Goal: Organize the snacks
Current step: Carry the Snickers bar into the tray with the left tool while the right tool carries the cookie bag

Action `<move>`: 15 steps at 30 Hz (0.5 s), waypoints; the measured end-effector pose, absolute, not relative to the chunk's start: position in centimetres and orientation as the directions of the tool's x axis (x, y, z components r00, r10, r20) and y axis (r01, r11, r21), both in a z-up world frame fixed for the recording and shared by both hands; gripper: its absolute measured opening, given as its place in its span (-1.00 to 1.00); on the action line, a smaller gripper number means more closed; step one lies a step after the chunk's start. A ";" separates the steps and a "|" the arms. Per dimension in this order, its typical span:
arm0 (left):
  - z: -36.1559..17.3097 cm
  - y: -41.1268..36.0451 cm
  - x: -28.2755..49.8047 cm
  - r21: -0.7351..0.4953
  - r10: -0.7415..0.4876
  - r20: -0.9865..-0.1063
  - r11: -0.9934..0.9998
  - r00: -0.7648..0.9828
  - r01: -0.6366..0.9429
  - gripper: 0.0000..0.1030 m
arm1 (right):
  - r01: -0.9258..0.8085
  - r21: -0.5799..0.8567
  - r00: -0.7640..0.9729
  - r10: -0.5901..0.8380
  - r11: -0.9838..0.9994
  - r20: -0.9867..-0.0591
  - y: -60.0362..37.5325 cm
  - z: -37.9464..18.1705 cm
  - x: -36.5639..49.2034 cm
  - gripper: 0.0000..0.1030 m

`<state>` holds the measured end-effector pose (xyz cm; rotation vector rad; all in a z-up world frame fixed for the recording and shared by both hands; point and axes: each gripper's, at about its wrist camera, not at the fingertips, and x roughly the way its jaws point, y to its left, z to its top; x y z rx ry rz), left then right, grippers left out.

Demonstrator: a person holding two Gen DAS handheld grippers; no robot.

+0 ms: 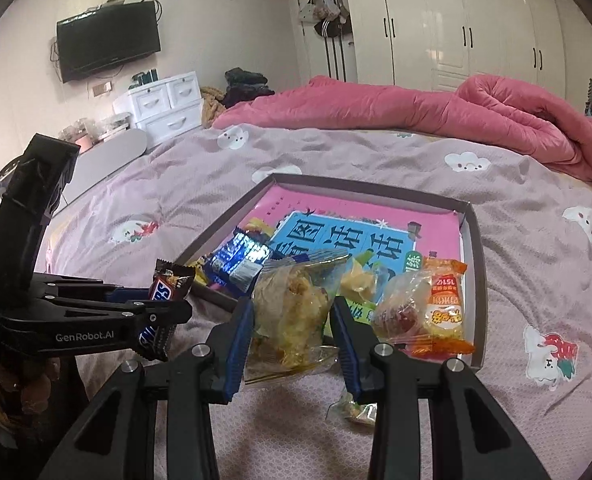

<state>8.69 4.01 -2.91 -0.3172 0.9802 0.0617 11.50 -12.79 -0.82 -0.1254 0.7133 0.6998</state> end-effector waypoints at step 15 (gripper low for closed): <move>-1.0 3.7 10.0 -0.232 -0.079 -0.798 0.955 0.597 -0.184 -0.43 | -0.605 0.162 0.563 0.563 0.779 -0.605 -13.7 0.1 12.4 -0.23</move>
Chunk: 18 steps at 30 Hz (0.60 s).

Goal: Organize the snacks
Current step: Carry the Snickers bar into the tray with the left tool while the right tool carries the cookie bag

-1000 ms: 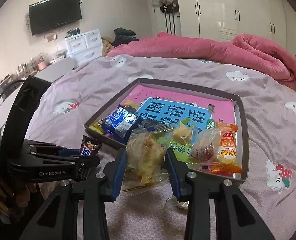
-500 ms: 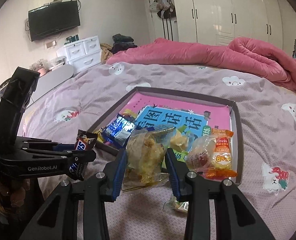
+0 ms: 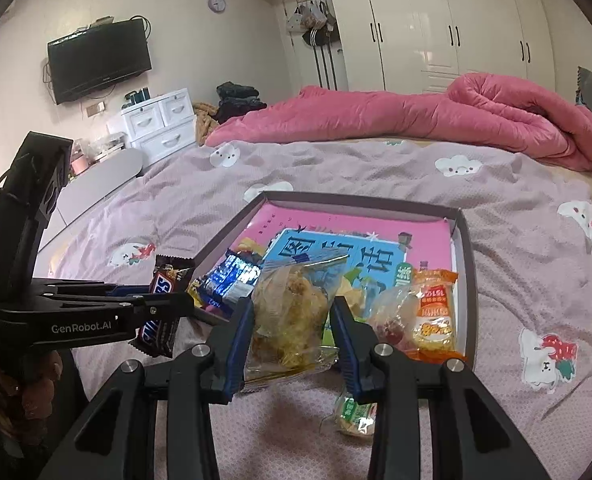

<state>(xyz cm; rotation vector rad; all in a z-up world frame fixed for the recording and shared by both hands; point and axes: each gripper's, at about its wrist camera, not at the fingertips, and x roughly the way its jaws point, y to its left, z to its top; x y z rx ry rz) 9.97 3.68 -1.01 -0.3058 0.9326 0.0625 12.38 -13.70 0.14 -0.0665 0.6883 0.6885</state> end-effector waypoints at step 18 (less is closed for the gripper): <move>0.2 3.0 11.3 -0.217 -0.076 -0.791 0.963 0.607 -0.161 -0.43 | -0.560 0.194 0.593 0.554 0.806 -0.584 -15.0 0.9 13.8 -0.23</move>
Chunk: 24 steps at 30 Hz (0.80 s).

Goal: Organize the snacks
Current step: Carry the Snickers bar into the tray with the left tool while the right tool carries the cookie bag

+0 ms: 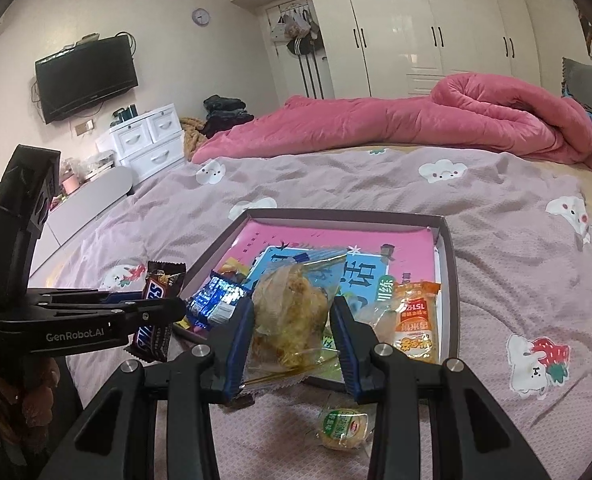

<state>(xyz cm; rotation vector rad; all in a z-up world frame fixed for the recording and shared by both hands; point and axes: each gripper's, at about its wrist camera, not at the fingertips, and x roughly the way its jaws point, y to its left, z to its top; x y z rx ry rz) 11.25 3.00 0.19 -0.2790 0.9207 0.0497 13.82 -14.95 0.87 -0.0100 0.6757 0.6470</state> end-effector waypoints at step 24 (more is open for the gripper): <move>1.3 3.8 15.6 -0.224 -0.078 -0.777 0.962 0.624 -0.159 -0.43 | -0.511 0.238 0.621 0.546 0.826 -0.562 -15.2 1.8 17.7 -0.23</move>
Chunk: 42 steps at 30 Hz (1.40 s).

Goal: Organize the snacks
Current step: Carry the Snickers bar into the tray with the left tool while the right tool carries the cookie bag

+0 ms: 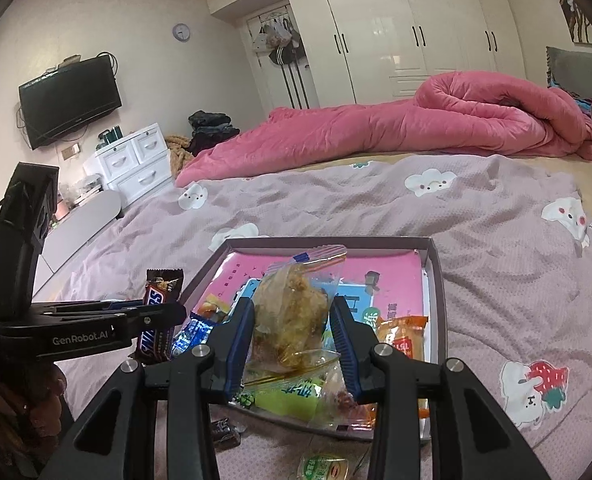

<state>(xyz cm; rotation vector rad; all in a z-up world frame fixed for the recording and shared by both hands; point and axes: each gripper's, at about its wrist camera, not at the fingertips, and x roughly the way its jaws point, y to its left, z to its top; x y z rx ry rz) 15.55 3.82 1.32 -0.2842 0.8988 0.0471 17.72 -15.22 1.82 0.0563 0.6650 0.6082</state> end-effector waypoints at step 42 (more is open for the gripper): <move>-3.9 1.8 18.0 -0.161 -0.073 -0.831 0.980 0.551 -0.114 -0.43 | -0.515 0.286 0.519 0.559 0.808 -0.647 -13.4 -1.5 20.6 -0.23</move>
